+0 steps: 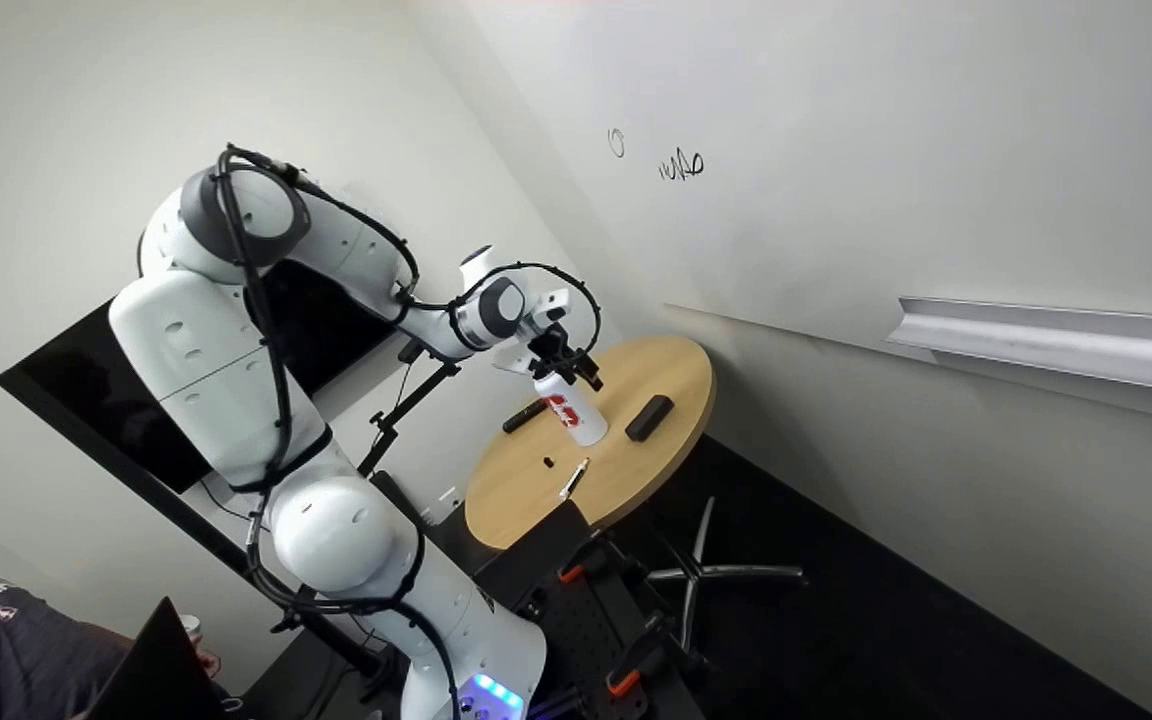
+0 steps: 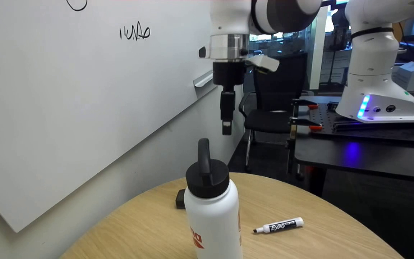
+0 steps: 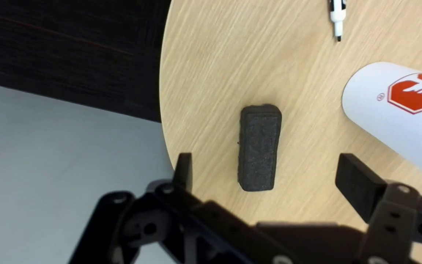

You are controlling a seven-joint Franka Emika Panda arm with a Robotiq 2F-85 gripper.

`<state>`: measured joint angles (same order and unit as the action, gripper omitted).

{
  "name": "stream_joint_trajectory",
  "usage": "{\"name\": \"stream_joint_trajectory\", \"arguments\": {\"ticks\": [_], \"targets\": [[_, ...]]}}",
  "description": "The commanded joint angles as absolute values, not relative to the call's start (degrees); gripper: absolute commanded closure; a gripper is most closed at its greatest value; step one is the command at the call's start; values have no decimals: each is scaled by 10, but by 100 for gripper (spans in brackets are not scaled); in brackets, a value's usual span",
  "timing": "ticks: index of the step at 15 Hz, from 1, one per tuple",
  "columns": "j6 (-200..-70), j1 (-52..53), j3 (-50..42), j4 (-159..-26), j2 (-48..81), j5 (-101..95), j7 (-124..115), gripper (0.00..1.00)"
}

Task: Use the duster to erase the board

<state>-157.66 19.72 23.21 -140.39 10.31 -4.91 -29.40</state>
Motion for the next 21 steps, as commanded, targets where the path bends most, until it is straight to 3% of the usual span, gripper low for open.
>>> {"name": "stream_joint_trajectory", "arguments": {"ticks": [1,8,15,21], "targets": [[-1561,242,189,-1342,164,-76,-311,0],[-1577,265,173,-1330,189,-58,-300,0],[-1578,412,51,-1242,276,-166,-457,0],[-1585,447,23,-1180,360,-134,-447,0]]}}
